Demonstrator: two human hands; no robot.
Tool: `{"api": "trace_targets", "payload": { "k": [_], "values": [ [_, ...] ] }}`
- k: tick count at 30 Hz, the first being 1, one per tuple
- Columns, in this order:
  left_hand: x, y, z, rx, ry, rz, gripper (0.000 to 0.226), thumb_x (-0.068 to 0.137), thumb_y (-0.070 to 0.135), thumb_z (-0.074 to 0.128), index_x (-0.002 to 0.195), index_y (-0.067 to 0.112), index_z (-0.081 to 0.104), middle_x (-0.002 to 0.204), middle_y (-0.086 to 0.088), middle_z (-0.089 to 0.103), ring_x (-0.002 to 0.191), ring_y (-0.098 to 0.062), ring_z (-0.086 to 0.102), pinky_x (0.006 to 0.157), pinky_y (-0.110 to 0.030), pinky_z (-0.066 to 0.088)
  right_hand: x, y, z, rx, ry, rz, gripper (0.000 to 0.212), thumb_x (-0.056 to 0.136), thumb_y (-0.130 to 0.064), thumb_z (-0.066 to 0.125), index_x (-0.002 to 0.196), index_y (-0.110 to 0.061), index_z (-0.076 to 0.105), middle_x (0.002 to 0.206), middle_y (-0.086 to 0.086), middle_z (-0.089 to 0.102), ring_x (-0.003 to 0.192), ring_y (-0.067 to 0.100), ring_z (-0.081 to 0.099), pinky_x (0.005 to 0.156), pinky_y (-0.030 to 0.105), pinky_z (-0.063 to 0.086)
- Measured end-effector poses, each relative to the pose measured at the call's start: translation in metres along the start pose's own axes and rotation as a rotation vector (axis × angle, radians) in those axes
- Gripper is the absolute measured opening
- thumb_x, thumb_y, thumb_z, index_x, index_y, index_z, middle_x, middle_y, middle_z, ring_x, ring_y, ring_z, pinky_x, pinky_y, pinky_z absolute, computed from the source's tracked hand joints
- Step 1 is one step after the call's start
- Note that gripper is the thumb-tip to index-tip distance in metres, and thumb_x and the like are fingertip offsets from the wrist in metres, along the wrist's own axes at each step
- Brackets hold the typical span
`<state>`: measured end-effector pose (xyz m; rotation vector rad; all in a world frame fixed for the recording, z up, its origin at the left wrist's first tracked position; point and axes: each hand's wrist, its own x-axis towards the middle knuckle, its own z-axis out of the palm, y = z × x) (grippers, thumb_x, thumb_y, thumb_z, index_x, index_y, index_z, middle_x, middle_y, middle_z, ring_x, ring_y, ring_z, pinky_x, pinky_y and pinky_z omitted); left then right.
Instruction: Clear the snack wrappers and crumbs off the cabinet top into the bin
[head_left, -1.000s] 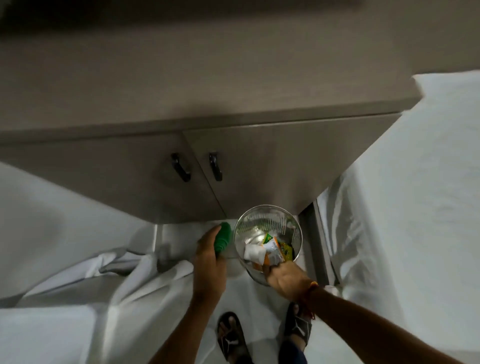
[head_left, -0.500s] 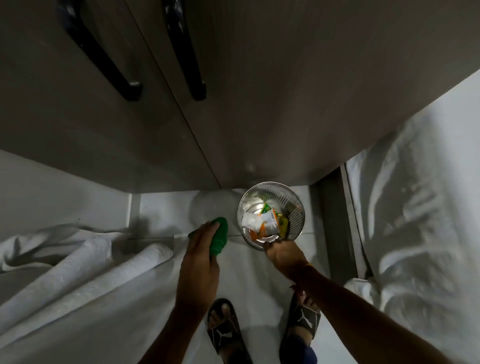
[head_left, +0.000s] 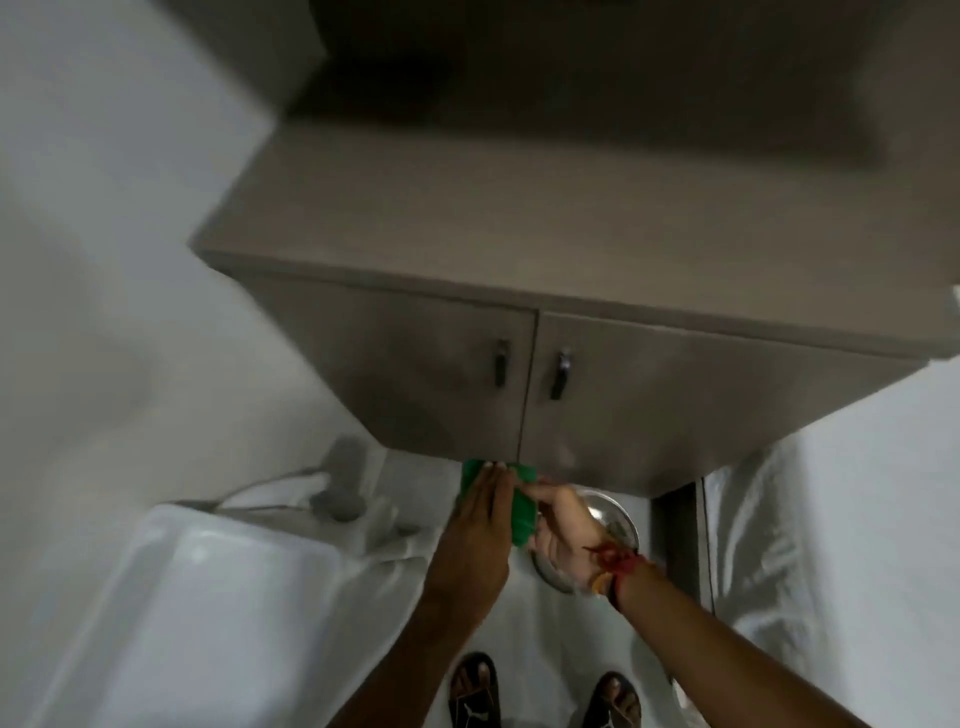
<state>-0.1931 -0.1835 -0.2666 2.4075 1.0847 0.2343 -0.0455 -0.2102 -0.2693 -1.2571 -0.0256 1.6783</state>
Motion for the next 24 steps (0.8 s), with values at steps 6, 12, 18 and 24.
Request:
{"api": "trace_targets", "payload": {
  "k": [6,12,18,24],
  "values": [
    [-0.056,-0.013,-0.161,-0.440,0.258,-0.105,0.084,0.079,0.018,0.057,0.155,0.029,0.021,0.163,0.007,0.024,0.152,-0.007,0.020,0.120,-0.015,0.023,-0.066,-0.034,0.139,-0.126,-0.044,-0.120,0.037,0.089,0.005,0.056,0.126,0.002,0.058,0.125,0.032,0.064,0.114,0.046,0.064,0.098,0.057,0.053],
    [-0.136,-0.080,-0.229,-0.685,0.597,-0.736,0.044,0.093,0.017,0.064,0.133,0.024,0.047,0.118,-0.011,0.067,0.094,-0.018,0.068,0.080,-0.034,0.060,-0.090,0.021,0.259,-0.376,-0.206,0.055,0.035,0.095,-0.008,0.064,0.129,-0.012,0.058,0.124,0.020,0.070,0.112,0.037,0.069,0.092,0.058,0.055],
    [-0.217,-0.148,-0.224,-0.769,0.595,-1.089,0.043,0.087,0.004,0.069,0.126,0.010,0.053,0.116,-0.024,0.069,0.102,-0.039,0.068,0.087,-0.047,0.060,-0.083,0.103,0.305,-0.742,-0.167,0.214,0.047,0.095,-0.002,0.059,0.140,-0.008,0.048,0.133,0.018,0.061,0.115,0.034,0.066,0.094,0.051,0.057],
    [-0.232,-0.159,-0.207,-0.668,0.395,-1.009,0.045,0.088,-0.006,0.057,0.131,0.007,0.052,0.125,-0.021,0.065,0.106,-0.033,0.066,0.086,-0.040,0.059,-0.087,0.128,0.298,-0.863,-0.149,0.248,0.035,0.092,-0.010,0.062,0.127,-0.003,0.060,0.123,0.016,0.069,0.113,0.033,0.066,0.101,0.046,0.054]
  ]
}}
